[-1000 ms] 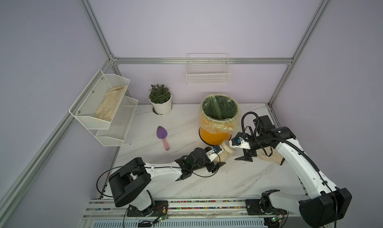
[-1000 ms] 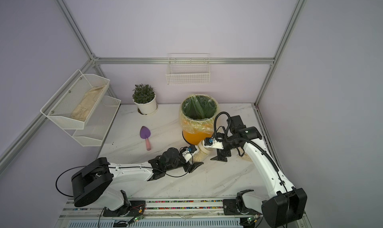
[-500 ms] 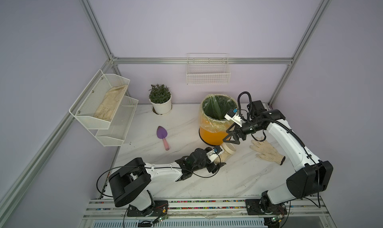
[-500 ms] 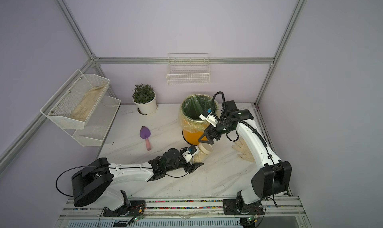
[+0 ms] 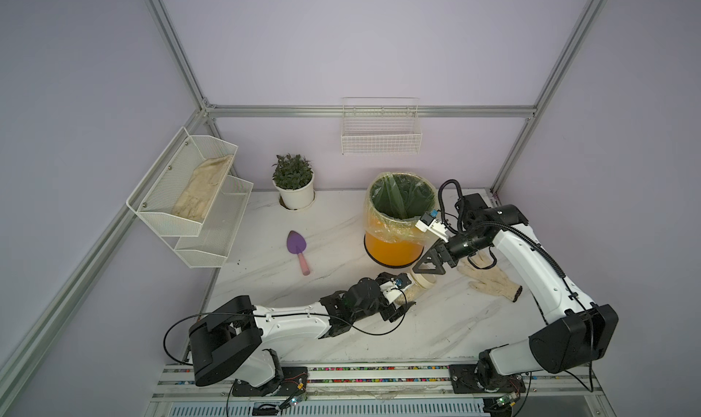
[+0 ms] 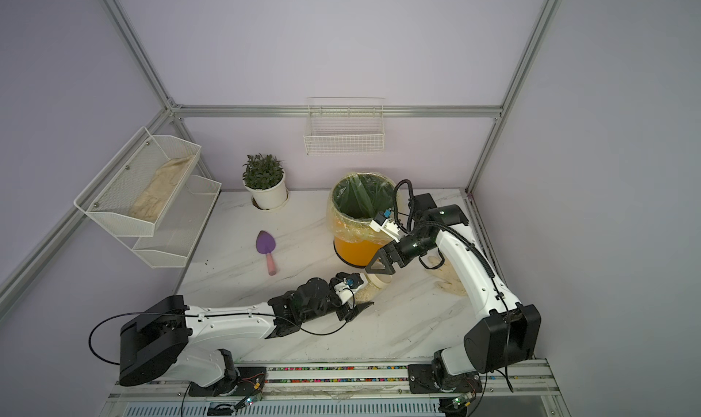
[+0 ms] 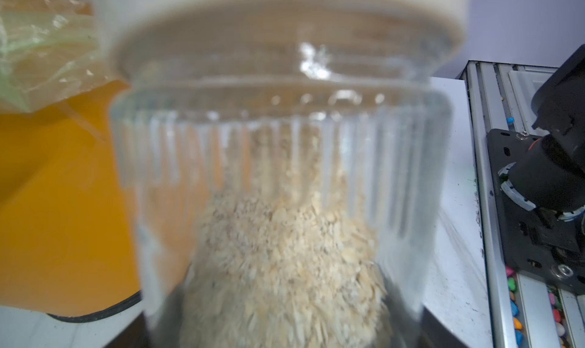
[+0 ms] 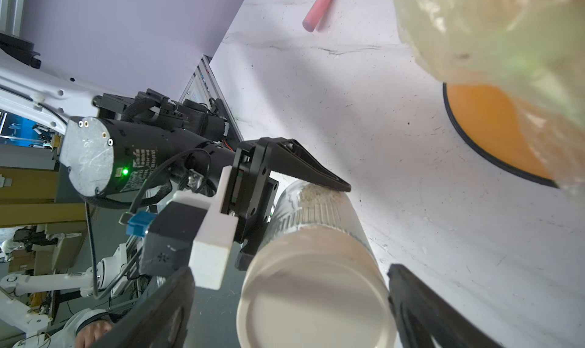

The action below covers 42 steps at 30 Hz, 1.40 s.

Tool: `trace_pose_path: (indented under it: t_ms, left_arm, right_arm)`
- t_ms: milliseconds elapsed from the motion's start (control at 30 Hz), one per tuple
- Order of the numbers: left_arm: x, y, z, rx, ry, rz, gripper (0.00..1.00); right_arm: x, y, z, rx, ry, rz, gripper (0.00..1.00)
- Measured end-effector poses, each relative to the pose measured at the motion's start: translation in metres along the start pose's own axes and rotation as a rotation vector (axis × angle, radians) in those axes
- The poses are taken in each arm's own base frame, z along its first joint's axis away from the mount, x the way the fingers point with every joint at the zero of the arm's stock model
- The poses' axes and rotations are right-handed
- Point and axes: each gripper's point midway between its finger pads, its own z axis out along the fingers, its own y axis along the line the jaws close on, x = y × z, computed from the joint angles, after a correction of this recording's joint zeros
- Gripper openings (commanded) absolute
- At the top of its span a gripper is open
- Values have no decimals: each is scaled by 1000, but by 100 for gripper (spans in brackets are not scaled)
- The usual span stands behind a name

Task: Empty expired oatmeal from jars
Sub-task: Unscrew the lid from the jar.

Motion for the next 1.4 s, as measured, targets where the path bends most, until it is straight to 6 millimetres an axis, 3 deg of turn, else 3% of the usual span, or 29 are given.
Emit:
trace_pose_path:
  t_ms: [500,733,1167,1400]
  left_arm:
    - [-1,18,-3,-100,8,41,0]
    - [1,25,-4,-145,16,47,0]
    - [14,31,-4,-153,69,55,0]
    - [8,32,-8,-132,55,49,0]
  right_arm:
    - [5,-15,14,-24,55,71,96]
    - [6,-14,14,-27,59,56,86]
    - [12,-21,24,-71,123,38,58]
    - [6,-17,22,-55,123,-88,55]
